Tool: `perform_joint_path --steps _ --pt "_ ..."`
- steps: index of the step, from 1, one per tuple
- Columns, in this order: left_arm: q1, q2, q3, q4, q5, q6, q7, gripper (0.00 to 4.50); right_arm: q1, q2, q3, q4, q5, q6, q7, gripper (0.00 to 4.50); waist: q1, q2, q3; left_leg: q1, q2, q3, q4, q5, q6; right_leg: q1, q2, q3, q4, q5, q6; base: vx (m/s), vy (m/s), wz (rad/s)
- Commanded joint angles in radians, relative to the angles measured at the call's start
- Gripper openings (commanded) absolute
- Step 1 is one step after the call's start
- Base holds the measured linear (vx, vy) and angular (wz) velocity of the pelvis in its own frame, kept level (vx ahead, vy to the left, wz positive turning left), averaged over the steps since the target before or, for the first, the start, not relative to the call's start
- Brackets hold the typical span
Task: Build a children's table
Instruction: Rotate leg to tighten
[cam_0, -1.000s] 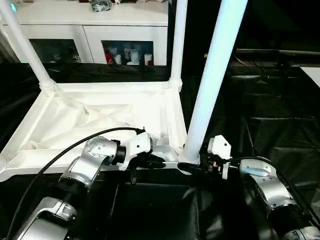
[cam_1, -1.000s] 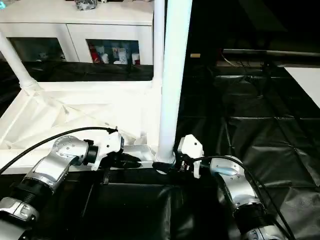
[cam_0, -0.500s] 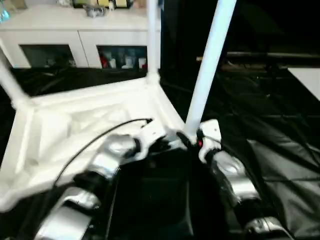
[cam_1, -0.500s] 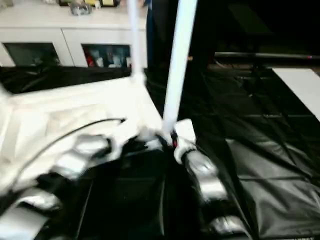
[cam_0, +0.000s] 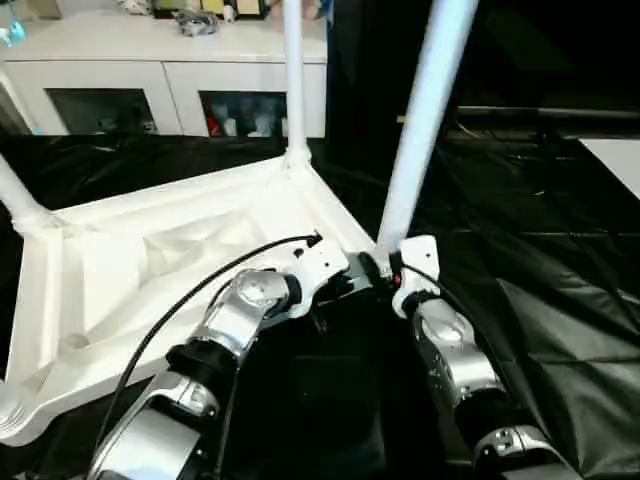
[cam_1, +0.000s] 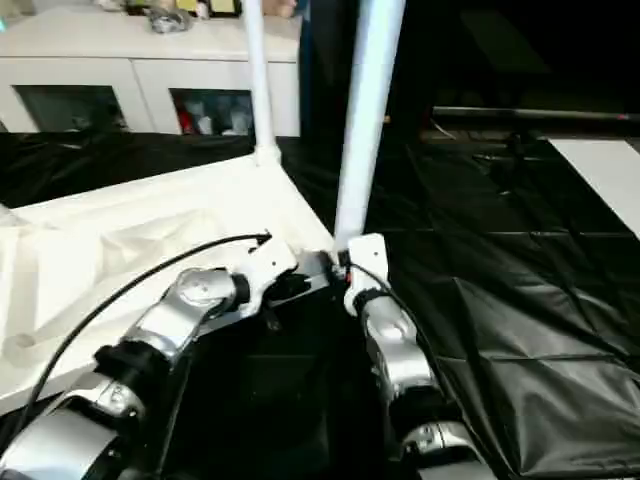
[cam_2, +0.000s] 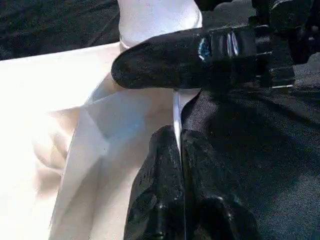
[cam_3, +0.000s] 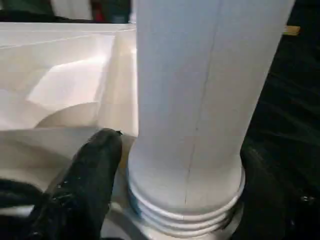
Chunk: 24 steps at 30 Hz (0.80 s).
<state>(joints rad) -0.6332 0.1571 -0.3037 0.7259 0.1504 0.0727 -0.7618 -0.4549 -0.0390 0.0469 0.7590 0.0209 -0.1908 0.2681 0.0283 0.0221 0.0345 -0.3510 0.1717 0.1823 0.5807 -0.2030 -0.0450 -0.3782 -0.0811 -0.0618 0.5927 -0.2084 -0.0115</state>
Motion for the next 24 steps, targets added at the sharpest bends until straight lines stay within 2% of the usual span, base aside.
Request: perform_joint_path --steps 1,3,4,5,6,8,9,11,14,17,22,24 --pt "0.054 0.036 -0.044 0.056 0.034 0.044 -0.042 0.0 0.015 -0.012 0.045 -0.054 0.022 -0.008 0.115 3.79 0.001 -0.008 -0.035 -0.003 0.061 -0.028 -0.087 -0.325 0.031 0.024 -0.079 0.053 -0.093 -0.348 -0.167 0.0 0.0 0.0" --pt "0.066 0.074 -0.051 0.029 0.027 0.048 -0.109 0.0 0.038 -0.073 0.065 -0.127 0.058 0.001 0.265 3.79 0.004 -0.009 -0.036 -0.004 0.063 -0.027 -0.087 -0.301 0.044 0.025 -0.078 0.052 -0.091 -0.32 -0.173 0.0 0.0 0.0" --pt "0.07 0.091 -0.056 0.018 0.026 0.043 -0.137 0.0 0.049 -0.102 0.074 -0.157 0.072 0.001 0.327 3.79 0.003 -0.012 -0.035 -0.011 0.06 -0.027 -0.086 -0.286 0.054 0.034 -0.076 0.05 -0.089 -0.31 -0.173 0.0 0.0 0.0" --pt "0.072 0.106 -0.061 0.01 0.024 0.043 -0.162 0.0 0.059 -0.129 0.082 -0.183 0.081 0.0 0.379 3.79 0.003 -0.011 -0.036 -0.015 0.061 -0.027 -0.086 -0.275 0.059 0.034 -0.078 0.05 -0.087 -0.305 -0.173 0.0 0.0 0.0" --pt "0.075 0.119 -0.064 0.002 0.023 0.043 -0.183 0.0 0.068 -0.151 0.085 -0.2 0.085 -0.006 0.423 3.79 0.006 -0.01 -0.039 -0.013 0.062 -0.026 -0.082 -0.248 0.07 0.035 -0.079 0.051 -0.085 -0.274 -0.18 0.0 0.0 0.0" --pt "0.081 0.147 -0.075 -0.016 0.016 0.011 -0.242 0.0 0.086 -0.196 0.099 -0.235 0.102 -0.008 0.51 3.79 0.003 -0.008 -0.042 -0.016 0.062 -0.024 -0.076 -0.192 0.083 0.037 -0.076 0.05 -0.076 -0.19 -0.21 0.028 -0.018 -0.04" --pt "0.085 0.169 -0.083 -0.033 0.011 0.005 -0.285 0.0 0.098 -0.228 0.104 -0.259 0.115 -0.001 0.561 3.79 0.007 -0.009 -0.043 -0.012 0.062 -0.025 -0.074 -0.179 0.085 0.04 -0.075 0.049 -0.074 -0.168 -0.217 0.0 0.0 0.0" --pt "0.1 0.208 -0.095 -0.079 -0.004 0.007 -0.367 0.0 0.115 -0.277 0.107 -0.294 0.137 0.015 0.638 3.79 0.008 -0.007 -0.046 -0.011 0.063 -0.021 -0.068 -0.133 0.11 0.041 -0.073 0.049 -0.061 -0.056 -0.256 0.05 -0.017 0.01" --pt "0.118 0.24 -0.102 -0.136 -0.035 0.029 -0.453 0.0 0.121 -0.307 0.106 -0.31 0.145 0.024 0.677 3.79 0.008 -0.003 -0.048 -0.008 0.065 -0.02 -0.067 -0.106 0.122 0.042 -0.07 0.046 -0.053 0.007 -0.286 0.0 0.0 0.0" --pt "0.136 0.285 -0.126 -0.195 -0.041 0.048 -0.518 0.0 0.127 -0.332 0.113 -0.327 0.147 0.037 0.722 3.79 0.01 0.002 -0.045 -0.004 0.066 -0.019 -0.069 -0.125 0.114 0.041 -0.067 0.044 -0.053 -0.004 -0.294 0.0 0.0 0.0" --pt "0.139 0.284 -0.116 -0.195 -0.036 0.036 -0.501 0.0 0.124 -0.329 0.121 -0.332 0.146 0.044 0.73 3.79 0.008 0.0 -0.044 -0.001 0.065 -0.019 -0.071 -0.162 0.084 0.042 -0.069 0.046 -0.058 -0.058 -0.287 0.0 0.0 0.0" --pt "0.14 0.286 -0.116 -0.199 -0.033 0.039 -0.492 0.0 0.126 -0.325 0.132 -0.342 0.155 0.055 0.751 3.79 0.009 -0.002 -0.045 -0.001 0.064 -0.019 -0.071 -0.157 0.083 0.043 -0.07 0.047 -0.058 -0.061 -0.283 0.0 0.0 0.0"
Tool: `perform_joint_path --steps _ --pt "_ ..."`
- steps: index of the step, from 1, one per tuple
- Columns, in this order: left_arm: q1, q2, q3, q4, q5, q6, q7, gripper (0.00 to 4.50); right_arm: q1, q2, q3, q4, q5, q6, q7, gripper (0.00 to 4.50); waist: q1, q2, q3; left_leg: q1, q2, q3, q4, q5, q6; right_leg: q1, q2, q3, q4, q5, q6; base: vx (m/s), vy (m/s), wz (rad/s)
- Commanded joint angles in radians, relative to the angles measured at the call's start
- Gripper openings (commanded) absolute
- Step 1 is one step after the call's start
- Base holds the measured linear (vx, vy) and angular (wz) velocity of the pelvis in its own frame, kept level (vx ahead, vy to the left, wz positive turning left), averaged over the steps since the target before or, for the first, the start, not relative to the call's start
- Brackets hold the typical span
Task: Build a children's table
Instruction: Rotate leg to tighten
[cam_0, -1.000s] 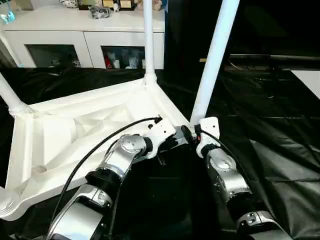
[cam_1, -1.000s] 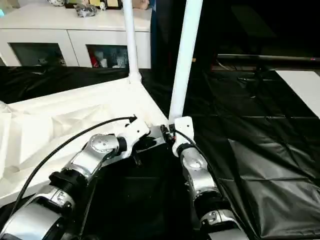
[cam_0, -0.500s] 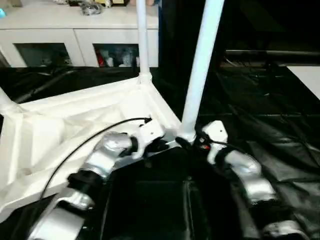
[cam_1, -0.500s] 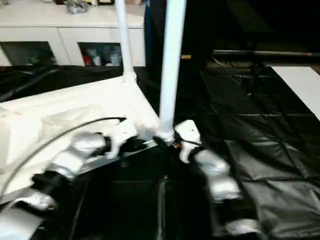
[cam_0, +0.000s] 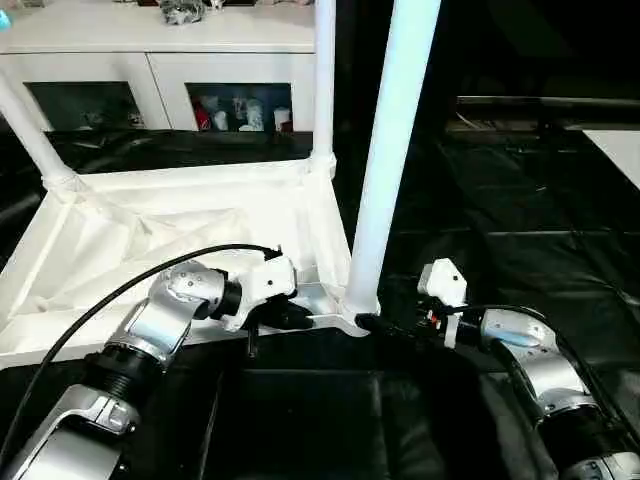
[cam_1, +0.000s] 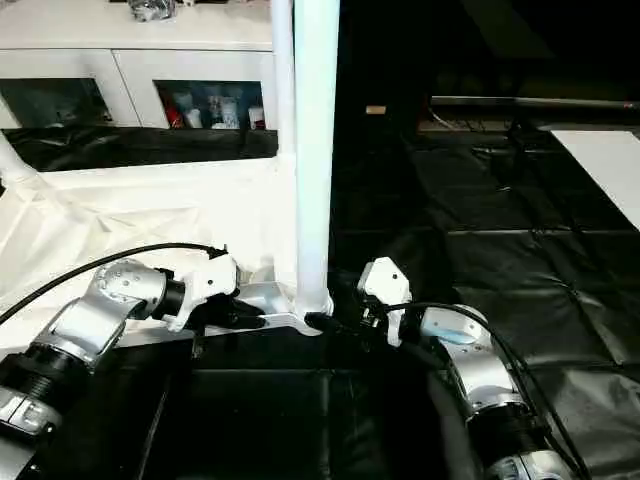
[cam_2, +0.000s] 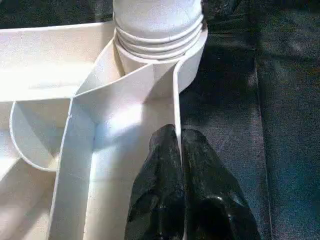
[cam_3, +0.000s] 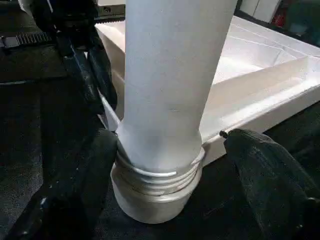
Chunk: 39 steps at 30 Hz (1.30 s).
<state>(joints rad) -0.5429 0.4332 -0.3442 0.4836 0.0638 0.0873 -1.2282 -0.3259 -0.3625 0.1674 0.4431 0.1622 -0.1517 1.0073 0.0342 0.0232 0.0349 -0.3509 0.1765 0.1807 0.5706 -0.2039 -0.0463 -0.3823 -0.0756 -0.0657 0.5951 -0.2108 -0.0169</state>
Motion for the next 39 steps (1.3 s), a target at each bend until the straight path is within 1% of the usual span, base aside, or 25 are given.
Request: perform_joint_path --steps 1,4,5,6,8,11,12,15,17,18,19,20,21,24,30,34,35,38,39 --pt "0.05 0.01 -0.075 0.042 0.054 0.026 -0.025 0.0 -0.002 -0.002 0.012 -0.027 0.014 0.017 0.014 3.79 0.004 -0.003 -0.047 -0.001 0.059 -0.017 -0.059 -0.143 0.087 0.048 -0.075 0.051 -0.058 -0.046 -0.278 0.0 0.0 0.0" --pt "0.052 0.01 -0.075 0.037 0.057 0.031 -0.014 0.0 -0.003 0.0 0.022 -0.022 0.011 0.018 0.03 3.79 0.005 -0.004 -0.048 -0.002 0.059 -0.017 -0.057 -0.121 0.097 0.049 -0.075 0.05 -0.055 -0.016 -0.282 0.0 0.0 0.0" --pt "0.052 0.011 -0.075 0.036 0.057 0.031 -0.014 0.0 -0.003 0.0 0.022 -0.022 0.011 0.017 0.03 3.79 0.005 -0.004 -0.048 -0.003 0.058 -0.017 -0.057 -0.121 0.099 0.049 -0.075 0.05 -0.055 -0.016 -0.282 0.0 0.0 0.0" --pt "0.053 0.011 -0.076 0.033 0.056 0.033 -0.014 0.0 -0.006 0.002 0.025 -0.014 0.008 0.018 0.035 3.64 0.005 -0.004 -0.048 -0.003 0.058 -0.017 -0.057 -0.121 0.099 0.05 -0.075 0.05 -0.055 -0.017 -0.282 0.0 0.0 0.0" --pt "0.053 0.012 -0.077 0.033 0.056 0.033 -0.013 0.0 -0.014 0.008 0.031 -0.002 0.004 0.022 0.046 3.64 0.006 -0.003 -0.048 -0.002 0.059 -0.017 -0.057 -0.123 0.1 0.048 -0.074 0.049 -0.054 -0.019 -0.283 0.0 0.0 0.0" --pt "0.055 0.012 -0.077 0.029 0.057 0.035 -0.011 0.0 -0.021 0.016 0.033 0.007 0.0 0.024 0.047 3.36 0.006 -0.003 -0.048 -0.002 0.059 -0.018 -0.057 -0.123 0.096 0.049 -0.074 0.049 -0.054 -0.022 -0.282 0.0 0.0 0.0" --pt "0.056 0.012 -0.078 0.026 0.058 0.037 -0.011 0.0 -0.022 0.018 0.033 0.009 0.0 0.024 0.047 3.28 0.005 -0.006 -0.048 -0.003 0.058 -0.017 -0.057 -0.124 0.096 0.05 -0.074 0.049 -0.055 -0.025 -0.281 0.0 0.0 0.0" --pt "0.057 0.013 -0.076 0.023 0.057 0.039 -0.009 0.0 -0.026 0.021 0.032 0.013 0.003 0.028 0.049 3.0 0.006 -0.005 -0.049 -0.002 0.059 -0.017 -0.056 -0.119 0.096 0.049 -0.075 0.05 -0.054 -0.031 -0.28 0.0 0.0 0.0" --pt "0.058 0.015 -0.076 0.024 0.058 0.039 -0.008 0.0 -0.027 0.021 0.031 0.015 0.005 0.03 0.051 2.85 0.007 -0.006 -0.05 -0.001 0.059 -0.017 -0.054 -0.102 0.1 0.049 -0.074 0.049 -0.051 -0.004 -0.282 0.0 0.0 0.0" --pt "0.058 0.016 -0.076 0.024 0.058 0.038 -0.008 0.0 -0.028 0.02 0.03 0.018 0.003 0.028 0.051 2.69 0.007 -0.006 -0.05 -0.002 0.058 -0.017 -0.054 -0.099 0.102 0.05 -0.074 0.049 -0.049 0.003 -0.284 0.0 0.0 0.0" --pt "0.058 0.017 -0.076 0.025 0.058 0.039 -0.008 0.0 -0.029 0.019 0.03 0.023 0.001 0.025 0.052 2.69 0.007 -0.007 -0.051 -0.002 0.057 -0.017 -0.053 -0.093 0.106 0.05 -0.074 0.049 -0.049 0.013 -0.287 0.0 0.0 0.0" --pt "0.058 0.017 -0.076 0.024 0.058 0.039 -0.008 0.0 -0.03 0.019 0.03 0.025 0.0 0.024 0.053 2.52 0.007 -0.007 -0.05 -0.002 0.057 -0.017 -0.053 -0.096 0.107 0.05 -0.074 0.049 -0.049 0.007 -0.286 0.0 0.0 0.0" --pt "0.059 0.017 -0.076 0.023 0.058 0.04 -0.008 0.0 -0.03 0.018 0.031 0.027 -0.002 0.023 0.054 2.52 0.007 -0.007 -0.05 -0.003 0.057 -0.016 -0.053 -0.099 0.108 0.051 -0.075 0.049 -0.05 0.001 -0.284 0.0 0.0 0.0" --pt "0.061 0.019 -0.078 0.021 0.058 0.042 -0.009 0.0 -0.027 0.018 0.032 0.027 -0.004 0.023 0.057 2.26 0.007 -0.006 -0.05 -0.003 0.057 -0.017 -0.053 -0.101 0.105 0.051 -0.074 0.048 -0.051 -0.015 -0.281 0.0 0.0 0.0" --pt "0.061 0.021 -0.08 0.025 0.059 0.042 -0.01 0.0 -0.024 0.019 0.034 0.032 -0.009 0.019 0.057 2.1 0.007 -0.007 -0.051 -0.003 0.056 -0.017 -0.051 -0.09 0.109 0.052 -0.073 0.048 -0.049 -0.004 -0.281 0.0 0.0 0.0" --pt "0.062 0.021 -0.08 0.024 0.06 0.042 -0.009 0.0 -0.023 0.019 0.035 0.033 -0.01 0.017 0.058 2.08 0.007 -0.006 -0.051 -0.002 0.057 -0.017 -0.051 -0.095 0.108 0.05 -0.073 0.048 -0.05 -0.015 -0.281 0.0 0.0 0.0" --pt "0.062 0.021 -0.081 0.024 0.06 0.042 -0.008 0.0 -0.023 0.019 0.036 0.036 -0.012 0.014 0.057 2.07 0.007 -0.008 -0.052 -0.001 0.057 -0.017 -0.051 -0.096 0.107 0.05 -0.073 0.048 -0.05 -0.015 -0.282 0.0 0.0 0.0" --pt "0.064 0.02 -0.082 0.022 0.061 0.044 -0.007 0.0 -0.023 0.018 0.041 0.039 -0.021 0.006 0.054 2.06 0.007 -0.007 -0.052 -0.002 0.056 -0.016 -0.05 -0.095 0.107 0.05 -0.073 0.049 -0.049 -0.013 -0.282 0.0 0.0 0.0" --pt "0.066 0.019 -0.082 0.019 0.06 0.045 -0.004 0.0 -0.022 0.019 0.044 0.043 -0.025 0.002 0.052 2.06 0.006 -0.009 -0.052 -0.002 0.056 -0.016 -0.05 -0.094 0.107 0.051 -0.073 0.048 -0.048 -0.012 -0.282 0.0 0.0 0.0"
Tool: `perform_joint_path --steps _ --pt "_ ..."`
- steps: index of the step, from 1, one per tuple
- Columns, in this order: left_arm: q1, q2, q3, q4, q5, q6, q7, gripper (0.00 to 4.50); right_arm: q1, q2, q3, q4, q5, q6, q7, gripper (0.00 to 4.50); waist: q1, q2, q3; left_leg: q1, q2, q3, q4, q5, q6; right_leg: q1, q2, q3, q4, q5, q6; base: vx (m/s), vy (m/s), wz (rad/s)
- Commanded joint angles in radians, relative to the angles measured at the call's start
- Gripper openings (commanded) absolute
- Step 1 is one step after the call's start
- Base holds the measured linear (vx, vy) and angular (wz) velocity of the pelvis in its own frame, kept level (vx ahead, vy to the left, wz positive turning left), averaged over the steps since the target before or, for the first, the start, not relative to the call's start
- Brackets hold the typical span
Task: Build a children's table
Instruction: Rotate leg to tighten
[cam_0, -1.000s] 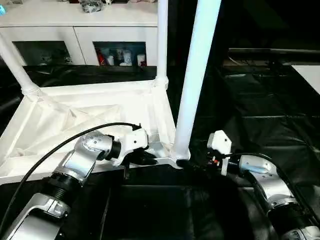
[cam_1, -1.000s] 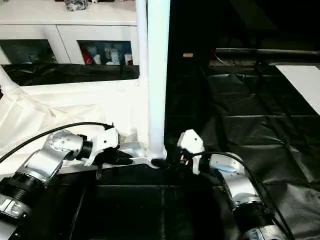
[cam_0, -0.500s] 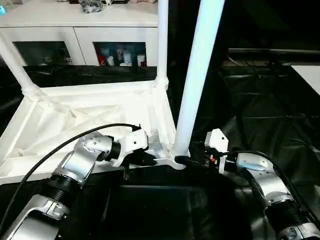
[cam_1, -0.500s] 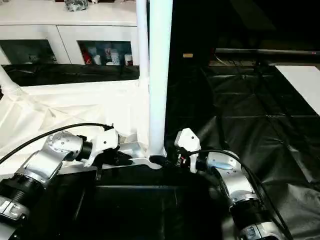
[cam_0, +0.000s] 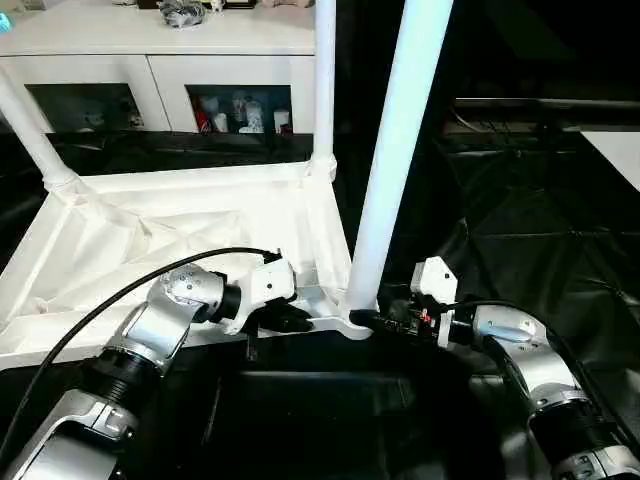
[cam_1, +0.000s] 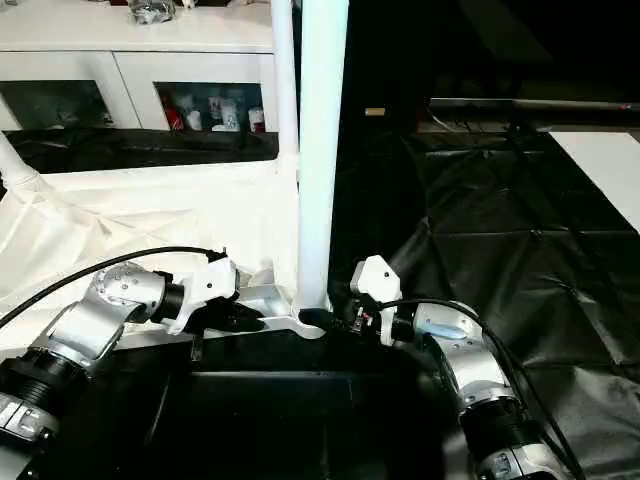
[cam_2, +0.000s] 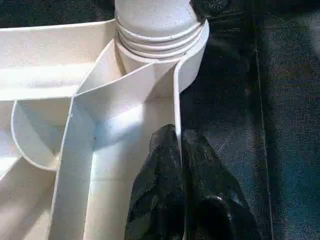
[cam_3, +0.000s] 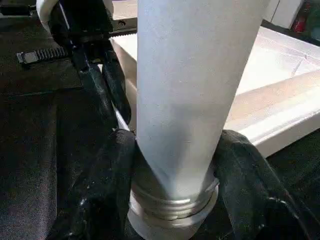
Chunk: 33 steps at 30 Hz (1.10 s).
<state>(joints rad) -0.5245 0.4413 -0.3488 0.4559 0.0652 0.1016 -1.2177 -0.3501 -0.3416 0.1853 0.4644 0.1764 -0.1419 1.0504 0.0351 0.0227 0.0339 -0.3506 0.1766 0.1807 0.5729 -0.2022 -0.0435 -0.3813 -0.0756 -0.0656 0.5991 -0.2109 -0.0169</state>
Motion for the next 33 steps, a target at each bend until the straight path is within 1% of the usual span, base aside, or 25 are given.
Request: perform_joint_path --steps 1,4,5,6,7,9,10,11,13,21,24,28,29,31,32,33 --pt "0.048 0.01 -0.077 0.046 0.059 0.031 -0.013 0.0 0.002 -0.001 0.026 0.023 -0.04 -0.008 0.008 2.06 0.006 -0.008 -0.05 -0.003 0.056 -0.017 -0.053 -0.099 0.105 0.049 -0.074 0.048 -0.053 -0.017 -0.282 0.0 0.0 0.0" --pt "0.051 0.01 -0.077 0.046 0.059 0.029 -0.011 0.0 0.002 -0.001 0.027 0.025 -0.052 -0.02 -0.01 2.05 0.006 -0.008 -0.049 -0.002 0.056 -0.017 -0.054 -0.113 0.098 0.048 -0.074 0.049 -0.056 -0.049 -0.275 0.0 0.0 0.0" --pt "0.051 0.01 -0.077 0.047 0.059 0.028 -0.01 0.0 -0.002 0.004 0.022 0.032 -0.046 -0.008 -0.015 2.4 0.005 -0.009 -0.048 -0.003 0.055 -0.017 -0.054 -0.117 0.094 0.049 -0.074 0.049 -0.057 -0.058 -0.272 0.0 0.0 0.0" --pt "0.051 0.01 -0.078 0.048 0.06 0.028 -0.01 0.0 -0.004 0.006 0.02 0.035 -0.04 0.003 -0.015 2.61 0.005 -0.009 -0.048 -0.003 0.056 -0.017 -0.054 -0.12 0.093 0.048 -0.074 0.049 -0.057 -0.062 -0.271 0.0 0.0 0.0" --pt "0.051 0.01 -0.078 0.049 0.06 0.027 -0.01 0.0 -0.006 0.007 0.018 0.037 -0.036 0.011 -0.014 2.75 0.004 -0.009 -0.047 -0.002 0.056 -0.017 -0.055 -0.127 0.091 0.048 -0.073 0.049 -0.058 -0.071 -0.27 0.0 0.0 0.0" --pt "0.05 0.01 -0.078 0.049 0.06 0.027 -0.008 0.0 -0.007 0.008 0.018 0.039 -0.034 0.014 -0.015 2.83 0.004 -0.008 -0.048 -0.002 0.056 -0.017 -0.055 -0.132 0.085 0.047 -0.073 0.049 -0.058 -0.08 -0.267 0.0 0.0 0.0" --pt "0.049 0.01 -0.077 0.05 0.06 0.027 -0.008 0.0 -0.009 0.009 0.022 0.044 -0.05 -0.002 -0.031 2.95 0.005 -0.006 -0.048 -0.002 0.056 -0.018 -0.055 -0.128 0.082 0.047 -0.074 0.05 -0.058 -0.077 -0.267 0.0 0.0 0.0" --pt "0.048 0.01 -0.077 0.051 0.06 0.027 -0.008 0.0 -0.01 0.009 0.024 0.049 -0.06 -0.015 -0.04 3.07 0.003 -0.008 -0.048 -0.003 0.055 -0.018 -0.055 -0.128 0.081 0.048 -0.073 0.05 -0.058 -0.071 -0.267 0.0 0.0 0.0" --pt "0.047 0.01 -0.077 0.052 0.06 0.026 -0.008 0.0 -0.01 0.01 0.028 0.052 -0.066 -0.02 -0.044 3.07 0.003 -0.008 -0.049 -0.002 0.055 -0.018 -0.054 -0.128 0.08 0.047 -0.073 0.05 -0.057 -0.067 -0.267 0.0 0.0 0.0" --pt "0.043 0.011 -0.075 0.057 0.062 0.025 -0.009 0.0 -0.015 0.02 0.01 0.054 -0.043 0.007 -0.039 3.07 0.004 -0.008 -0.049 -0.003 0.055 -0.017 -0.054 -0.128 0.087 0.048 -0.073 0.05 -0.057 -0.058 -0.27 0.0 0.0 0.0" --pt "0.043 0.011 -0.074 0.057 0.062 0.026 -0.009 0.0 -0.017 0.02 0.008 0.059 -0.04 0.005 -0.038 2.73 0.003 -0.007 -0.049 -0.002 0.056 -0.018 -0.054 -0.131 0.084 0.048 -0.073 0.05 -0.057 -0.063 -0.27 0.0 0.0 0.0" --pt "0.042 0.011 -0.074 0.057 0.061 0.026 -0.009 0.0 -0.018 0.022 0.009 0.06 -0.037 0.008 -0.037 2.61 0.003 -0.008 -0.049 -0.003 0.055 -0.017 -0.054 -0.131 0.085 0.048 -0.073 0.05 -0.057 -0.062 -0.272 0.0 0.0 0.0" --pt "0.043 0.012 -0.074 0.057 0.061 0.026 -0.009 0.0 -0.018 0.021 0.009 0.06 -0.037 0.009 -0.036 2.61 0.004 -0.007 -0.049 -0.003 0.055 -0.018 -0.054 -0.128 0.085 0.048 -0.073 0.05 -0.056 -0.059 -0.271 0.0 0.0 0.0" --pt "0.043 0.012 -0.074 0.056 0.061 0.027 -0.01 0.0 -0.017 0.022 0.01 0.06 -0.037 0.012 -0.034 2.59 0.003 -0.009 -0.049 -0.003 0.055 -0.018 -0.054 -0.125 0.087 0.048 -0.073 0.05 -0.056 -0.054 -0.271 0.0 0.0 0.0" --pt "0.044 0.012 -0.074 0.056 0.06 0.028 -0.01 0.0 -0.017 0.022 0.009 0.06 -0.036 0.015 -0.034 2.59 0.004 -0.007 -0.049 -0.003 0.055 -0.018 -0.054 -0.127 0.087 0.048 -0.073 0.049 -0.056 -0.057 -0.271 0.0 0.0 0.0" --pt "0.044 0.012 -0.074 0.056 0.06 0.028 -0.01 0.0 -0.017 0.022 0.009 0.06 -0.035 0.016 -0.034 2.58 0.003 -0.008 -0.049 -0.003 0.055 -0.018 -0.054 -0.129 0.087 0.048 -0.073 0.049 -0.056 -0.058 -0.271 0.0 0.0 0.0"
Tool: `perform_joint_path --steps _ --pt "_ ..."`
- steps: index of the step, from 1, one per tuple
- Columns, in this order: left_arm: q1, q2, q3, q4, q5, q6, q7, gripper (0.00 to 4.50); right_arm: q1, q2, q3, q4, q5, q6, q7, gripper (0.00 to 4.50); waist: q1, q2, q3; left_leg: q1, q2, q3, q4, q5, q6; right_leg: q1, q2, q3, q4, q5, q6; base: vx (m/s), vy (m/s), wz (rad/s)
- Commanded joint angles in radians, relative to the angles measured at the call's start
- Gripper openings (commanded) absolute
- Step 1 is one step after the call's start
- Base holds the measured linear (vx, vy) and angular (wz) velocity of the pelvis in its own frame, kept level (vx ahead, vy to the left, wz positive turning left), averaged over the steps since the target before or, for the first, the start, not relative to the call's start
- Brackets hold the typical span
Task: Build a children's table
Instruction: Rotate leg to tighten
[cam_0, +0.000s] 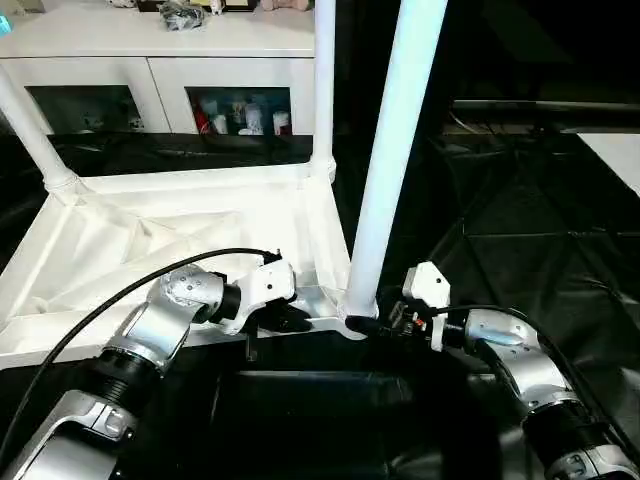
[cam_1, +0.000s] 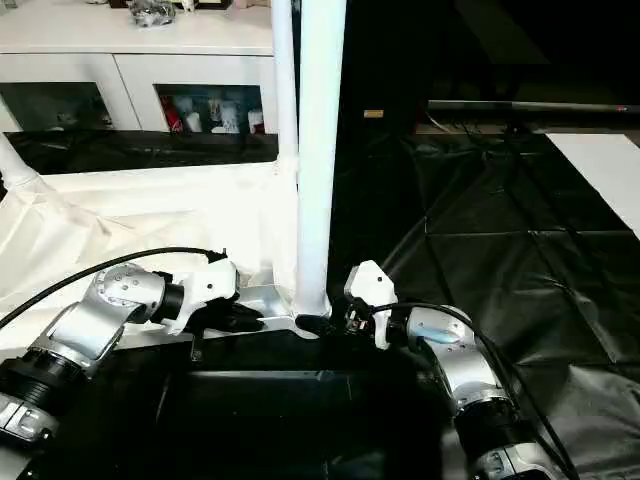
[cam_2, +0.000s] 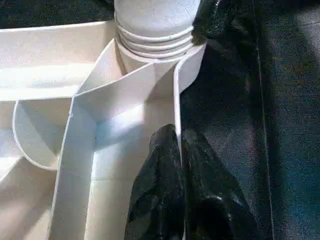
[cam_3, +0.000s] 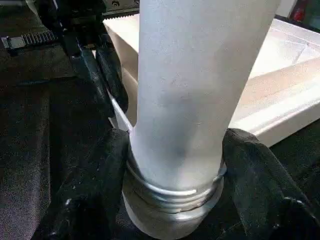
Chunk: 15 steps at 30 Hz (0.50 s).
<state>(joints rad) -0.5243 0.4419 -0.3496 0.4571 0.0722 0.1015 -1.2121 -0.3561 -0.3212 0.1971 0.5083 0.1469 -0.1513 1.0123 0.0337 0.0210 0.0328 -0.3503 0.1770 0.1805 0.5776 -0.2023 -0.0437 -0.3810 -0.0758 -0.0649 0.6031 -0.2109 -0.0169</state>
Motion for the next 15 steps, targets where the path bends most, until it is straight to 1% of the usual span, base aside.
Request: perform_joint_path --steps 1,8,10,11,12,13,14,15 --pt "0.044 0.012 -0.073 0.055 0.054 0.028 -0.015 0.0 -0.01 0.002 -0.003 0.016 -0.005 0.026 0.005 2.58 0.005 -0.007 -0.047 -0.003 0.054 -0.017 -0.059 -0.131 0.086 0.048 -0.073 0.049 -0.061 -0.064 -0.27 0.0 0.0 0.0" --pt "0.045 0.011 -0.074 0.059 0.055 0.028 -0.014 0.0 0.008 0.014 0.004 0.018 -0.015 0.015 -0.021 2.58 0.004 -0.006 -0.047 -0.003 0.055 -0.018 -0.059 -0.138 0.081 0.047 -0.073 0.049 -0.062 -0.071 -0.269 0.0 0.0 0.0" --pt "0.042 0.003 -0.072 0.069 0.062 0.026 0.008 0.0 0.007 0.033 -0.004 0.034 -0.036 0.018 -0.087 2.58 0.004 -0.006 -0.046 -0.003 0.055 -0.018 -0.06 -0.143 0.078 0.046 -0.074 0.049 -0.063 -0.084 -0.266 0.0 0.0 0.0" --pt "0.038 -0.005 -0.069 0.078 0.066 0.025 0.026 0.0 0.004 0.041 -0.005 0.045 -0.051 0.019 -0.123 2.58 0.001 -0.005 -0.043 -0.004 0.053 -0.019 -0.062 -0.164 0.064 0.044 -0.073 0.049 -0.068 -0.124 -0.258 0.0 0.0 0.0" --pt "0.032 -0.018 -0.063 0.091 0.069 0.028 0.053 0.0 0.0 0.051 -0.007 0.059 -0.07 0.014 -0.165 2.57 0.0 -0.005 -0.041 -0.003 0.053 -0.019 -0.064 -0.177 0.059 0.043 -0.073 0.05 -0.07 -0.148 -0.253 0.0 0.0 0.0" --pt "0.027 -0.027 -0.059 0.099 0.071 0.03 0.071 0.0 -0.002 0.057 -0.007 0.068 -0.083 0.009 -0.192 2.57 -0.002 -0.006 -0.038 0.0 0.053 -0.019 -0.066 -0.211 0.042 0.039 -0.073 0.051 -0.076 -0.214 -0.24 0.0 0.0 0.0" --pt "0.015 -0.05 -0.049 0.124 0.077 0.03 0.119 0.0 -0.008 0.076 -0.016 0.088 -0.095 0.017 -0.253 2.57 -0.003 -0.005 -0.031 0.005 0.053 -0.019 -0.068 -0.256 0.026 0.033 -0.074 0.052 -0.085 -0.299 -0.222 0.0 0.0 0.0" --pt "0.006 -0.066 -0.043 0.14 0.081 0.03 0.152 0.0 -0.011 0.09 -0.022 0.101 -0.102 0.025 -0.294 2.57 -0.002 -0.005 -0.031 0.008 0.051 -0.02 -0.068 -0.277 0.018 0.031 -0.076 0.052 -0.089 -0.344 -0.209 -0.051 -0.003 0.01"
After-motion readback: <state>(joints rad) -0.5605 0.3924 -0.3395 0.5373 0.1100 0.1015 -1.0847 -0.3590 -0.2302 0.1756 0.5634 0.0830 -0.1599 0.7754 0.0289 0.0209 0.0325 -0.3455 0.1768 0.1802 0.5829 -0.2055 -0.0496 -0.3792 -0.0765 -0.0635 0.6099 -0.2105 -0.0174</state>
